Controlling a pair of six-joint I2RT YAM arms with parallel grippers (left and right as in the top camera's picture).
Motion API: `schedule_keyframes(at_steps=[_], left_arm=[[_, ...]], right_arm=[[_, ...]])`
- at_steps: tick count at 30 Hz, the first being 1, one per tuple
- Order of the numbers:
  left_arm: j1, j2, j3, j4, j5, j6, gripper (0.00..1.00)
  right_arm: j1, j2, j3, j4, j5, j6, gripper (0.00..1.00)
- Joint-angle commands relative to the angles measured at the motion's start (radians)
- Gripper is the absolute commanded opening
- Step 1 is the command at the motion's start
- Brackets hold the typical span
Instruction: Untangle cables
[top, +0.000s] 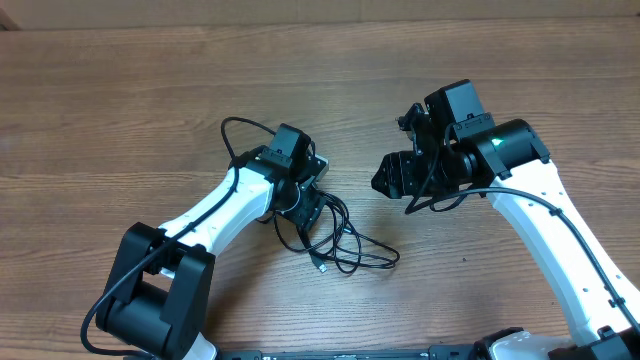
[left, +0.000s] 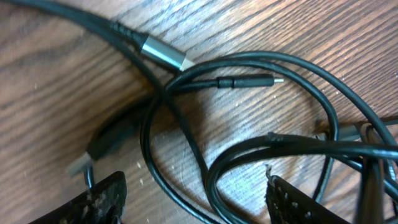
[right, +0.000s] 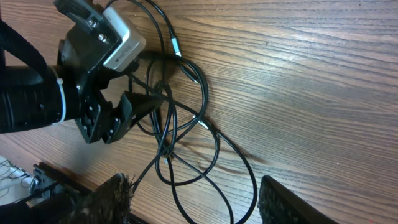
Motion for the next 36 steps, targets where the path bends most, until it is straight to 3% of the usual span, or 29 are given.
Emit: schedule_keyframes(at_steps=[1,18,23,30,32,34,36], left_arm=[[-0.007,-0.026,-0.014,0.034,0.010,0.096,0.71],[-0.046,-0.008,-0.026,0.079,0.017,0.068,0.56],[-0.051,-0.008,-0.027,0.074,0.017,0.048,0.39],[-0.052,-0.008,-0.101,0.133,0.016,0.037,0.40],[-0.052,-0.008,-0.106,0.135,0.008,0.027,0.31],[-0.052,-0.010,-0.095,0.134,0.005,0.018,0.09],[-0.052,-0.013,-0.071,0.127,0.005,0.005,0.04]], right_arm=[[0.001,0.001,-0.007,0.006,0.013,-0.002,0.64],[0.001,0.001,-0.007,0.006,0.012,-0.001,0.64],[0.001,0.001,-0.007,-0.003,0.005,0.003,0.63],[0.001,0.001,-0.007,-0.019,0.005,0.003,0.62],[0.001,0.001,-0.007,-0.019,0.005,0.003,0.62],[0.001,0.001,-0.007,-0.019,0.005,0.002,0.62],[0.001,0.001,-0.007,-0.017,0.005,0.002,0.62]])
